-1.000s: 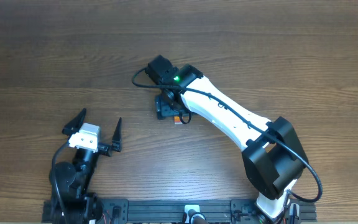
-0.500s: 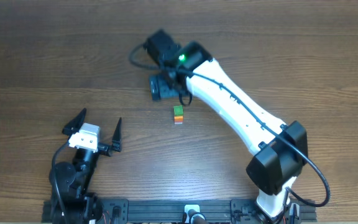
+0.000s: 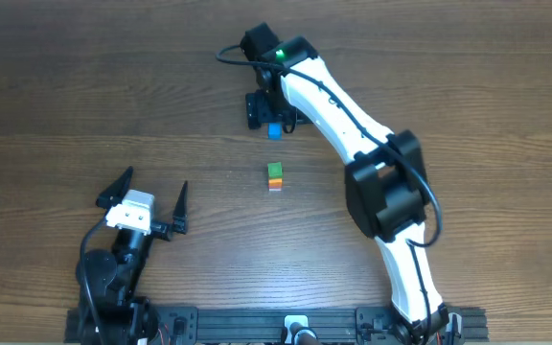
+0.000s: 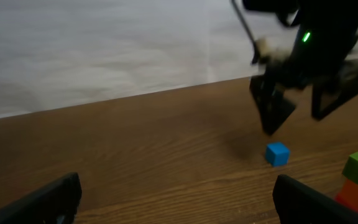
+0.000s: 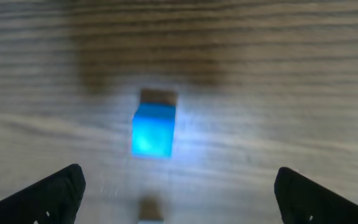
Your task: Stack Cubes
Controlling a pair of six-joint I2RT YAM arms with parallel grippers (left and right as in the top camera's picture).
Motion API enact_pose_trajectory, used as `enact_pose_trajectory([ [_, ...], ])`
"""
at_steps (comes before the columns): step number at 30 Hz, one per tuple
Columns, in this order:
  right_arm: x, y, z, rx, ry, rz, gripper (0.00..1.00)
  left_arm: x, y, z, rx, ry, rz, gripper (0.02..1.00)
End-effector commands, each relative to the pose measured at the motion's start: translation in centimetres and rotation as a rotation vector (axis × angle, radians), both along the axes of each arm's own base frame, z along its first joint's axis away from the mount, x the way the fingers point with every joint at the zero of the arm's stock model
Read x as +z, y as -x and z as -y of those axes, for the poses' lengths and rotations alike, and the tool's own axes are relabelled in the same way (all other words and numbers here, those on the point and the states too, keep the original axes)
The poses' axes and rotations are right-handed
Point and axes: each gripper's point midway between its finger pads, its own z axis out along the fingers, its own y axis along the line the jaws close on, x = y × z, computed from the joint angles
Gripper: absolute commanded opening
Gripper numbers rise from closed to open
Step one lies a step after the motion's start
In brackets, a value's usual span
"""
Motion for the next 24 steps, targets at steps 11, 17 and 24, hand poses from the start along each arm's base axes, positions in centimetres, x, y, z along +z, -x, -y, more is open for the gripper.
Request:
enact_pose_trajectory([
  [11, -2.8, -0.7, -0.9, 0.015, -0.012, -0.015, 0.842, -0.2, 0.0, -0.1, 0.006, -0.011, 0.004, 0.998],
  [17, -2.9, -0.9, -1.1, 0.018, -0.017, -0.006, 0.798, -0.2, 0.0, -0.1, 0.006, -0.011, 0.004, 1.0],
  [24, -3.5, -0.6, -1.2, 0.023, -0.014, -0.011, 0.774, -0.2, 0.0, -0.1, 0.006, -0.011, 0.004, 1.0],
])
